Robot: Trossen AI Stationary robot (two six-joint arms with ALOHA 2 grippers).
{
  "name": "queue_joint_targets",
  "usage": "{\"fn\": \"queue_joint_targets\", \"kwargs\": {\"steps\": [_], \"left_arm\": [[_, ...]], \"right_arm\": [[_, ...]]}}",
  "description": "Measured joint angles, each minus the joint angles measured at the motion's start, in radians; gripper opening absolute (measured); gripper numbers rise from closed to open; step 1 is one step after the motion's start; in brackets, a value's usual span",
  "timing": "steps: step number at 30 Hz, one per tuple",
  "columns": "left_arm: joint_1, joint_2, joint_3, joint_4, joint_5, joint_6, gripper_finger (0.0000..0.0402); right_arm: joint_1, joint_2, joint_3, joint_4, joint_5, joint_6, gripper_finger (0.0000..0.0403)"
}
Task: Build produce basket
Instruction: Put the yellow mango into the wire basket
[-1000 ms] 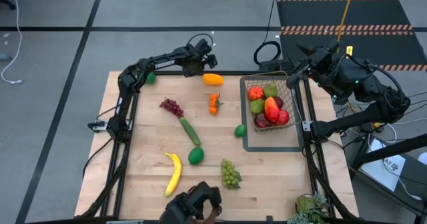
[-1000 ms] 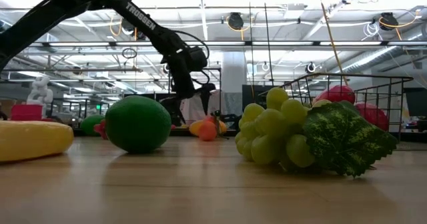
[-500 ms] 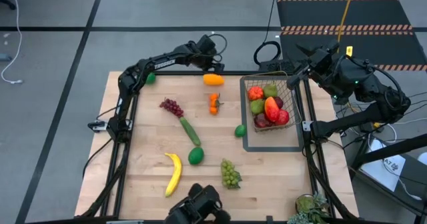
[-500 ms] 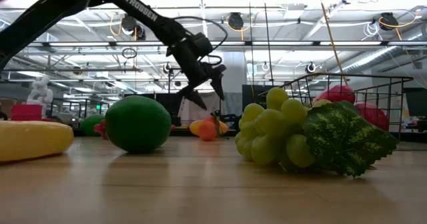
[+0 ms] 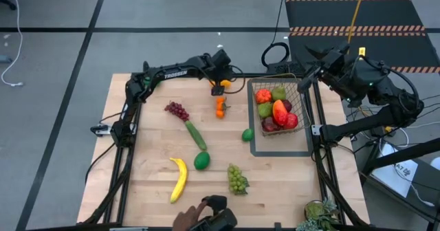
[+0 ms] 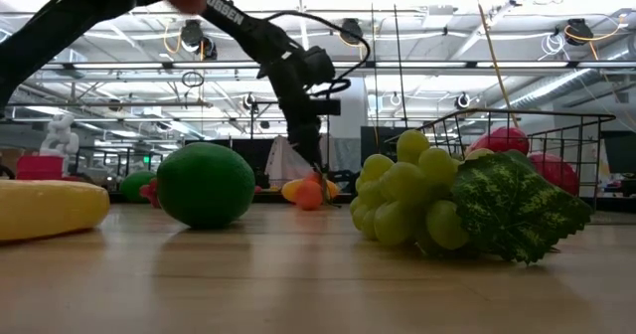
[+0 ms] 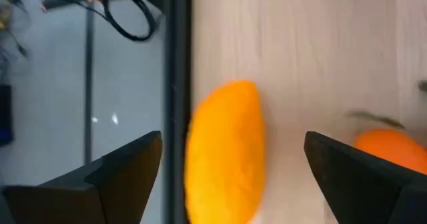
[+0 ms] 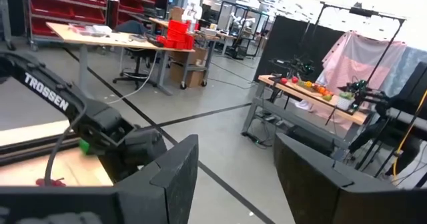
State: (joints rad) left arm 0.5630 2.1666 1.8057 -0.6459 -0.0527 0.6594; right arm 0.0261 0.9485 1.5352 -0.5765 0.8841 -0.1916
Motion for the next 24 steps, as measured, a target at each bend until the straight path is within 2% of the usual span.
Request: {"fn": "queue_joint_targets", "kwargs": {"steps": [16, 24], "left_arm": [[0.058, 0.001, -0.162, 0.082, 0.010, 0.000, 0.0365], [0.068, 0.001, -0.224, 0.150, -0.001, -0.074, 0.0365]], "right_arm": [[0.021, 0.005, 0.000, 0.000, -0.001, 0.074, 0.0187], [0.069, 0.010, 0.000, 0.018, -0.001, 0.076, 0.0187]]}}
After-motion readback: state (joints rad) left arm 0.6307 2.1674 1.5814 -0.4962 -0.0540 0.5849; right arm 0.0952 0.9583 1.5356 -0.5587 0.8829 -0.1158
